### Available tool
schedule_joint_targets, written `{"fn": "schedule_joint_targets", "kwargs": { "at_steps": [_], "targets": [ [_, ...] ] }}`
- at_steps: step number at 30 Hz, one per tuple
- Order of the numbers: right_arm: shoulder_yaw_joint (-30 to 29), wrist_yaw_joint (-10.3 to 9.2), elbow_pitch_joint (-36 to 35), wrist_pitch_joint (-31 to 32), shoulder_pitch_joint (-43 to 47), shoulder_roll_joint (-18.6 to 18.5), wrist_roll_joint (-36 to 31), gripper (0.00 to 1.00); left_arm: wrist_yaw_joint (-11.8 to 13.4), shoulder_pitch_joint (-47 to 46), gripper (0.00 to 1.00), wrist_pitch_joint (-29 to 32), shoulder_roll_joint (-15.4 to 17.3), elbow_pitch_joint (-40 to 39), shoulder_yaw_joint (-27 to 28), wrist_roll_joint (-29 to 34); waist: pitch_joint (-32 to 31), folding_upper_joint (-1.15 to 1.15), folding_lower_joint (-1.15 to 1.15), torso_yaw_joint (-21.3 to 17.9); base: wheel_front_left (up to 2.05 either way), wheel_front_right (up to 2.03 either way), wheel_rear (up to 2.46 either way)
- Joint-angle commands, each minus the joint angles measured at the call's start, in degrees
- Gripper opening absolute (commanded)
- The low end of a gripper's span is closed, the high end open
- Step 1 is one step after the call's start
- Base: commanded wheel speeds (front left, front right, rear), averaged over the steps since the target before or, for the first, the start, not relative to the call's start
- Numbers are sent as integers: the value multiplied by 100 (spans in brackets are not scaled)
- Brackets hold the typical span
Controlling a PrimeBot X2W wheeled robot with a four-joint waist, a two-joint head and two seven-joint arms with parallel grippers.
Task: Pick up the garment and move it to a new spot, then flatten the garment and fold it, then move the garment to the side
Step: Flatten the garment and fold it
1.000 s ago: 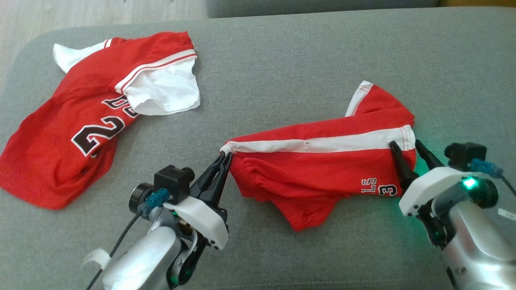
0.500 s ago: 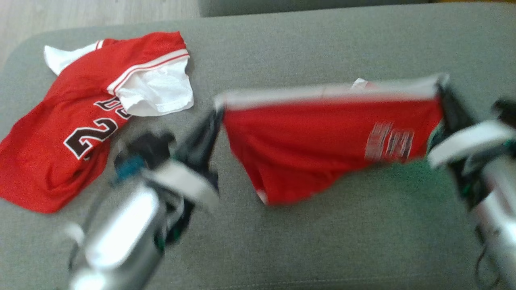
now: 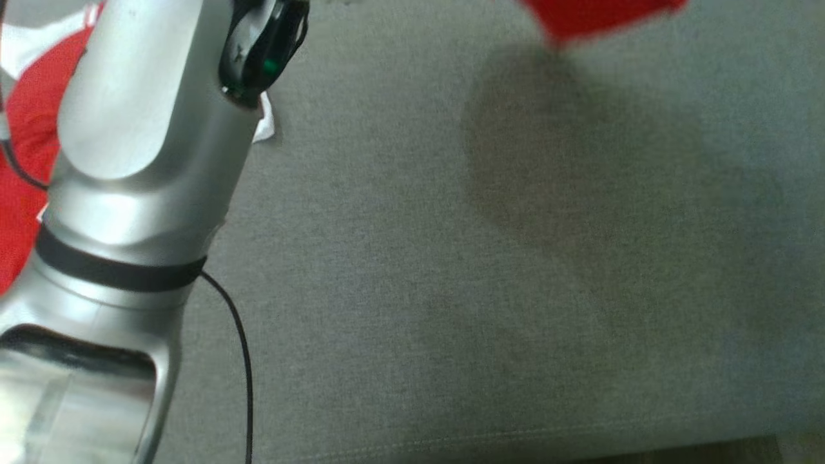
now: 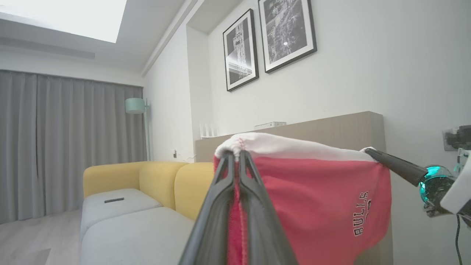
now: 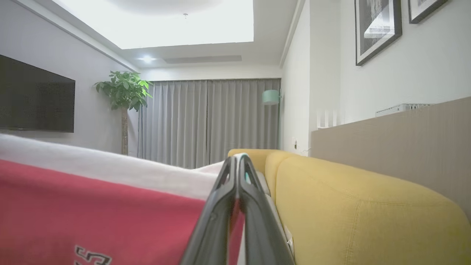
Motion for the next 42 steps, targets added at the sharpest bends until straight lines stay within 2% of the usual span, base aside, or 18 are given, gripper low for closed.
{"fn": "schedule_joint_targets", "kwargs": {
  "at_steps": [1,4,8,14,20,21,27,36,39,42],
  "targets": [
    [1,37,-212,-68,-110,-170,-23,0,-53,-122,0,-27,75,-51,272,84,205,0,-1,-50,0,0,0],
    [-43,37,-318,-155,-62,-178,42,0,-109,115,0,-27,-15,-15,359,175,292,0,-1,-65,0,0,0],
    [-86,37,-488,-242,538,-132,100,0,-143,895,0,-27,-85,-21,408,173,266,0,-1,-46,0,0,0],
    [-345,37,-901,-284,2106,47,259,0,-153,2654,0,-27,-140,-578,331,-133,-62,0,-1,-37,0,0,0],
    [-559,37,-1524,-255,3912,190,300,0,-154,4534,0,-27,-61,-1081,341,-8,-374,0,-1,-37,0,0,0],
    [-559,37,-1524,-255,3912,190,300,0,-154,4534,0,-27,-61,-1081,341,-8,-374,0,-1,-37,0,0,0],
    [-1139,37,-2240,-9,5288,416,145,0,-154,5802,0,-27,-134,-1445,444,236,-496,0,-1,4,0,0,0],
    [-2072,37,-3771,977,6389,724,-301,0,-154,6519,0,-27,-229,-1928,412,431,-487,0,-1,233,0,0,0],
    [-2191,37,-3915,1278,6288,823,-409,0,-154,6340,0,-27,-253,-1889,290,302,-406,0,-1,301,0,0,0],
    [-2169,37,-3736,1574,5935,821,-524,0,-155,5881,0,-27,-276,-1687,130,38,-274,0,-1,379,0,0,0]
  ]
}}
